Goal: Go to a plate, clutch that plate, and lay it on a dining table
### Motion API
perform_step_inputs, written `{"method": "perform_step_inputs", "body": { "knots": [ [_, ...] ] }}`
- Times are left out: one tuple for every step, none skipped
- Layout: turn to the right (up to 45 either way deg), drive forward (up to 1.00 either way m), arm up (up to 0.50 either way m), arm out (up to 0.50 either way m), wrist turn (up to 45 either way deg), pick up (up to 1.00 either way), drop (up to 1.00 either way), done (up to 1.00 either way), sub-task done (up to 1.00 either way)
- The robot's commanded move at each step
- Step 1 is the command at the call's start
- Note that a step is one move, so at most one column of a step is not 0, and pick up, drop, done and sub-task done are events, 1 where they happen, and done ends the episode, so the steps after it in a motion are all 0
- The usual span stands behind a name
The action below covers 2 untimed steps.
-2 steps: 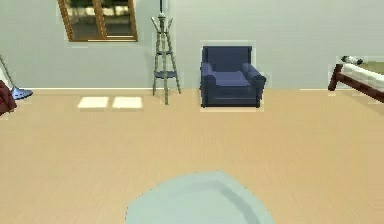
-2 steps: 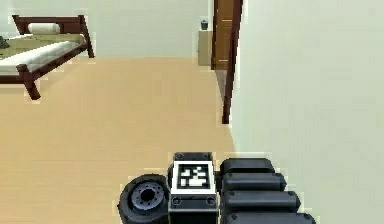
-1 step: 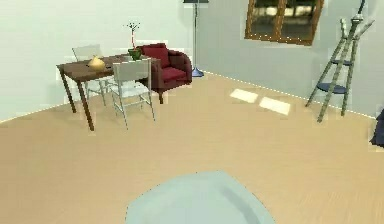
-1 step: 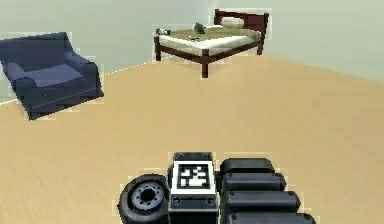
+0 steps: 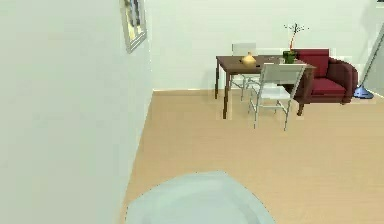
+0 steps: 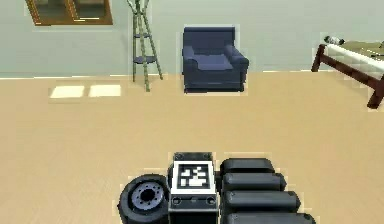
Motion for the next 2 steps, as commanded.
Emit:
{"method": "perform_step_inputs", "body": {
  "knots": [
    [0.0, 1.0, 0.0, 0.0, 0.0, 0.0, 0.0, 0.0, 0.0],
    [0.0, 1.0, 0.0, 0.0, 0.0, 0.0, 0.0, 0.0, 0.0]
  ]
}}
